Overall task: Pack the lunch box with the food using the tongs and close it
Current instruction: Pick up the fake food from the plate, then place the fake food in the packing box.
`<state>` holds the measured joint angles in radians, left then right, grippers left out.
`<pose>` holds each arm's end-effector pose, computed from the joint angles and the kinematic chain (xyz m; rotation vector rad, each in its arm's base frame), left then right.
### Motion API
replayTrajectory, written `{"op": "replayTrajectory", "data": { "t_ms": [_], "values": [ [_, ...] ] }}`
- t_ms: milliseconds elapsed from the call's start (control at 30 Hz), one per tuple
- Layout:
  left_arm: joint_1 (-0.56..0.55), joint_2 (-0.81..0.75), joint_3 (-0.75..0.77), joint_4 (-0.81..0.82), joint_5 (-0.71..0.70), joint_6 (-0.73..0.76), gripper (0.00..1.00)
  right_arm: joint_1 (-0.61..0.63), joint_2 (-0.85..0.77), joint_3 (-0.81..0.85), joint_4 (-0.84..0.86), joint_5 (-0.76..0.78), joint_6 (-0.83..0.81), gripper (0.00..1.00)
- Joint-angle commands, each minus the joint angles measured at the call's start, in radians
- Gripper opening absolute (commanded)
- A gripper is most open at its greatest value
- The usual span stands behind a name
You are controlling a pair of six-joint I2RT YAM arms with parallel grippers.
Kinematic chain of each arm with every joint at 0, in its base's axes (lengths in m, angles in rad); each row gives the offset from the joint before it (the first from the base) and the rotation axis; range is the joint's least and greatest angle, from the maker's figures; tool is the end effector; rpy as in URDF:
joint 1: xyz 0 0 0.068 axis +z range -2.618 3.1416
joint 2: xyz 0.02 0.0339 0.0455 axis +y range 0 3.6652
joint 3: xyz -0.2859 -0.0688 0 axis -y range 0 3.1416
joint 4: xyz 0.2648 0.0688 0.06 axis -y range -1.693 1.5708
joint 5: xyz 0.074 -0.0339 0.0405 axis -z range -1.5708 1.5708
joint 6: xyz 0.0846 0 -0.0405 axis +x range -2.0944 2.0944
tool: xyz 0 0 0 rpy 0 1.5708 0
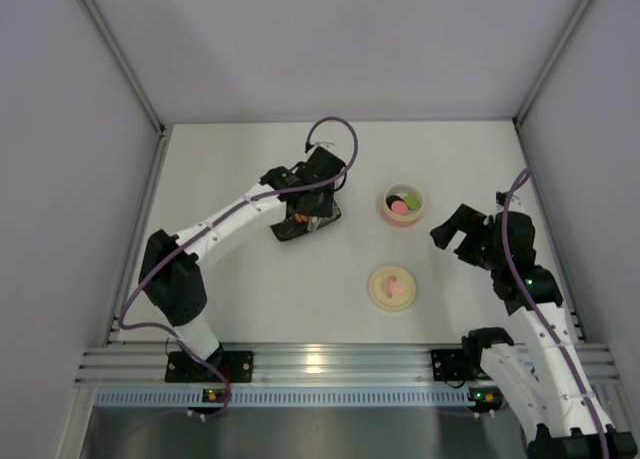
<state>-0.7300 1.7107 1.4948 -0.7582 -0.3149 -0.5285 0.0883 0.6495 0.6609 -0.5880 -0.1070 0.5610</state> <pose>0.3291 -0.2593 0.2707 0.1288 2.4772 -0.1304 0.1874 0.0257 0.2632 0.4496 2.1378 0.4887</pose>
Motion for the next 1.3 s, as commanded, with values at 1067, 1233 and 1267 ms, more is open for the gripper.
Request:
{"op": "replayTrajectory", "data": {
  "t_ms": [1067, 1233, 1267],
  "values": [
    [-0.266, 0.293, 0.469, -0.020, 0.010, 0.038, 0.31, -0.016, -0.039, 0.025, 0.005, 0.044, -0.026, 0.99],
    [-0.266, 0.310, 0.478, -0.024, 0.005, 0.041, 0.31, -0.016, -0.039, 0.025, 0.004, 0.049, -0.027, 0.99],
    [-0.266, 0.311, 0.478, -0.024, 0.002, 0.041, 0.32, -0.016, -0.037, 0.023, 0.005, 0.047, -0.027, 0.99]
  ]
}}
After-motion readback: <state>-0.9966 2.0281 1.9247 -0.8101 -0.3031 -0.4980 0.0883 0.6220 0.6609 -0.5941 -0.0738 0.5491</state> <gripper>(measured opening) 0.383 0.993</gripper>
